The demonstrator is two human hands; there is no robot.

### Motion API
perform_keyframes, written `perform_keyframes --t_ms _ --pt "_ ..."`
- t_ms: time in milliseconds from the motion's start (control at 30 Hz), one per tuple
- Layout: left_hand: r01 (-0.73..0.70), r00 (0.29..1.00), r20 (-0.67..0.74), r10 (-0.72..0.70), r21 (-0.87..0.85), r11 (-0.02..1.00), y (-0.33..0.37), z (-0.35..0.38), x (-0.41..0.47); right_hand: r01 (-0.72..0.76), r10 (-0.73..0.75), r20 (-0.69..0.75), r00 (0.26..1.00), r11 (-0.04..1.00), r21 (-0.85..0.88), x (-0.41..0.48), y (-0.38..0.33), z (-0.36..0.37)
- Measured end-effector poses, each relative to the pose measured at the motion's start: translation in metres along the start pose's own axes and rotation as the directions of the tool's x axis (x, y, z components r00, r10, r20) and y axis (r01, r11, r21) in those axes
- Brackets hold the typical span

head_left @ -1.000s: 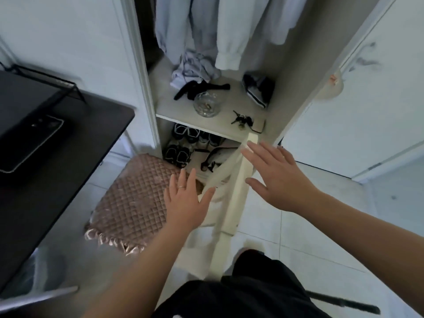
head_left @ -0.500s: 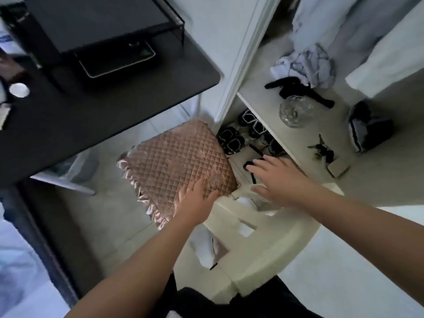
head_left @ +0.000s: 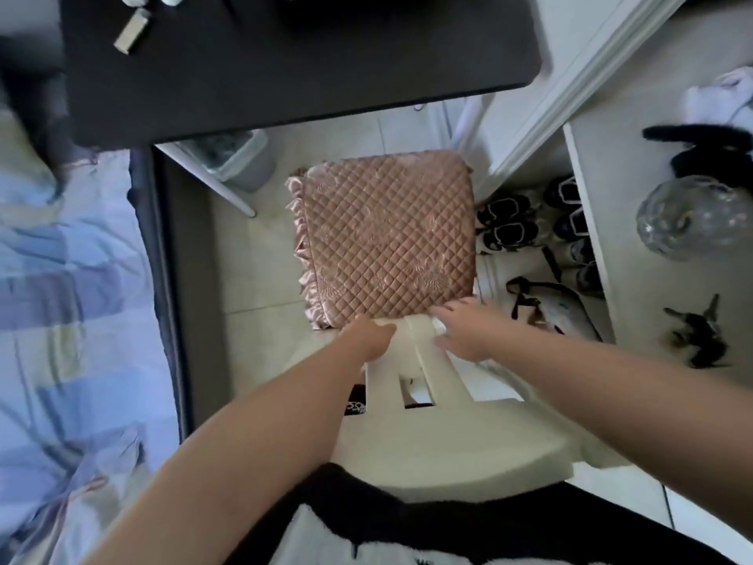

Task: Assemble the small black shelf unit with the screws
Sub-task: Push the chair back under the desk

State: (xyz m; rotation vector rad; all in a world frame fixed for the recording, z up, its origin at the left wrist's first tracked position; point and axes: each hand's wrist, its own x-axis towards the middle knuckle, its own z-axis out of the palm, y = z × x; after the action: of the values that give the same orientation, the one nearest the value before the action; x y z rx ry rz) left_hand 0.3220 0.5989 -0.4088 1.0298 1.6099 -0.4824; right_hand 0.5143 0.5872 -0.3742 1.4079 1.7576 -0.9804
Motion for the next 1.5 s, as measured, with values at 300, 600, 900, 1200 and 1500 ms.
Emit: perform_keyframes --t_ms 300,600,900,1200,1500 --pt "0.390 0.914 0.302 -0.273 -0.458 0.799 -0.014 0.015 -0.001 -0.468 0.208 0.419 0.884 0.392 0.792 0.018 -0.018 0.006" --pt "0.407 0.913 0.262 -0.314 -0.519 0.751 -0.021 0.022 -0.002 -0.599 0.232 0.563 0.793 0.128 0.791 0.020 -0.035 0.024" --pt "0.362 0.932 0.224 -0.286 -0.523 0.772 -0.018 -0.034 0.003 -0.541 0.313 0.472 0.824 0.186 0.820 0.040 -0.053 -0.017" --pt "0.302 0.953 0.190 -0.234 -0.610 0.733 0.016 -0.103 0.001 -0.434 0.296 0.358 0.886 0.253 0.865 0.063 -0.060 -0.082" --pt "0.321 0.947 0.204 -0.249 -0.658 0.681 0.077 -0.141 0.033 -0.464 0.296 0.372 0.880 0.367 0.806 0.112 -0.018 -0.154"
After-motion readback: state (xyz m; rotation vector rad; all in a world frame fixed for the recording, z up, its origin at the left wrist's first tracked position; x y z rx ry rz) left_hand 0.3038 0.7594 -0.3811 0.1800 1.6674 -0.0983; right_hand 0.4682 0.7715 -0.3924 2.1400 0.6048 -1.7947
